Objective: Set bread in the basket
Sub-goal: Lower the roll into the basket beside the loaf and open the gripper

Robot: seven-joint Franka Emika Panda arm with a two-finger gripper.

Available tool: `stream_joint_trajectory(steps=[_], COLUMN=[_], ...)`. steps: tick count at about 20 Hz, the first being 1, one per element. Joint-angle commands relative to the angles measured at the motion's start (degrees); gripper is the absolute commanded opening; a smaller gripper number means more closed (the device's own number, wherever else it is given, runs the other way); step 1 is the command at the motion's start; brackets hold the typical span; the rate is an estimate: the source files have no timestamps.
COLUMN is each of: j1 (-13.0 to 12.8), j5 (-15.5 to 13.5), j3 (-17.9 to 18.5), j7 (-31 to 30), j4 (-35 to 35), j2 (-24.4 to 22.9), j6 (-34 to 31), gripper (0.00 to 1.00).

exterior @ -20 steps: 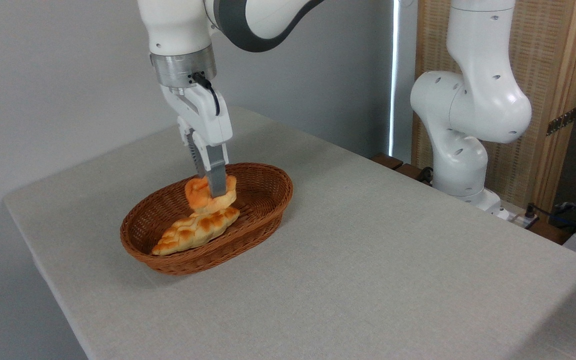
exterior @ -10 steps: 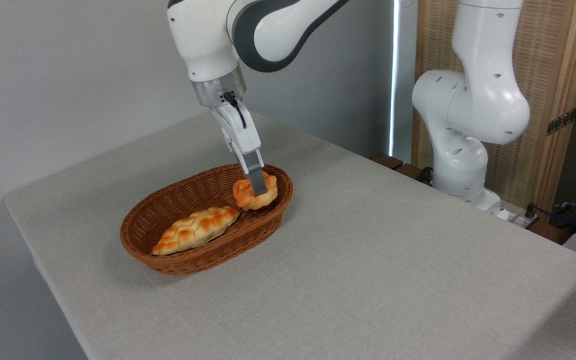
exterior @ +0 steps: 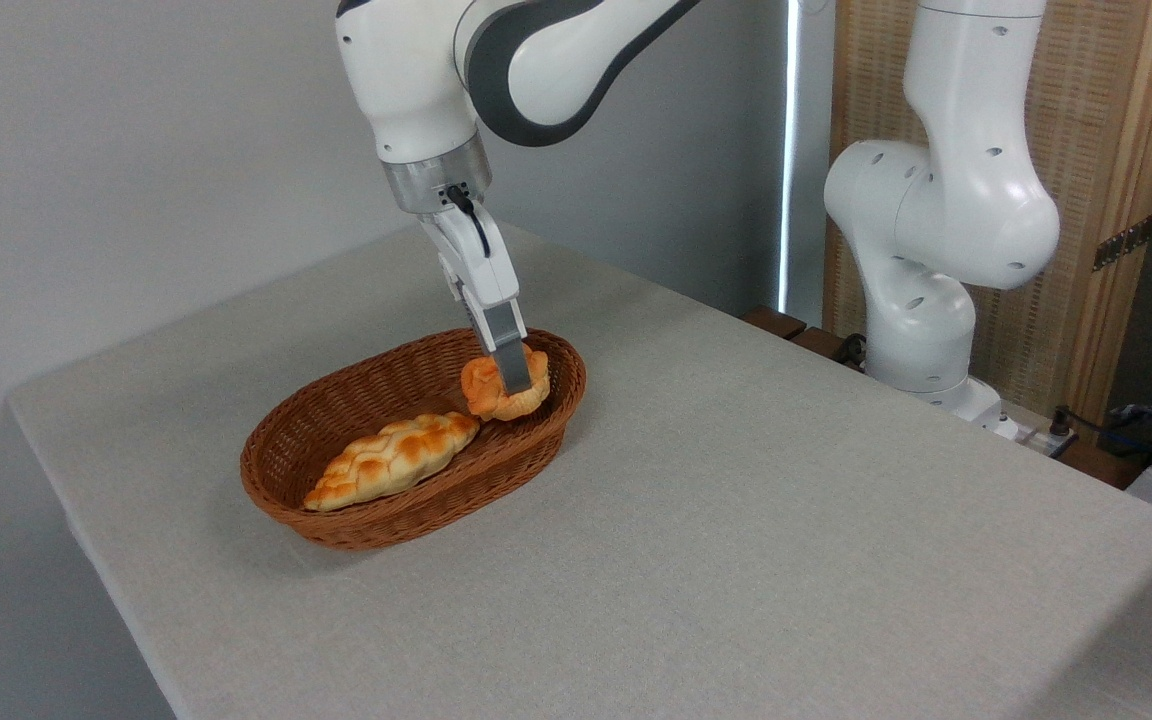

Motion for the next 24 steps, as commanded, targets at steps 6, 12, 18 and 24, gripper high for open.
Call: stream_joint_trajectory(steps=[6, 12, 18, 24], j1=[0.4, 0.4, 2.4, 2.1], j5=[-3.1, -3.1, -2.8, -1.7], j3=[0.3, 0.6, 2.6, 9.5], j7=[-0.7, -0.7, -2.8, -2.8], j4=[-0.5, -0.3, 6.2, 21.0], j2=[-1.2, -1.3, -0.3, 4.6], j6=[3.2, 3.3, 2.6, -5.7], gripper=[1.00, 1.00, 1.00, 1.00])
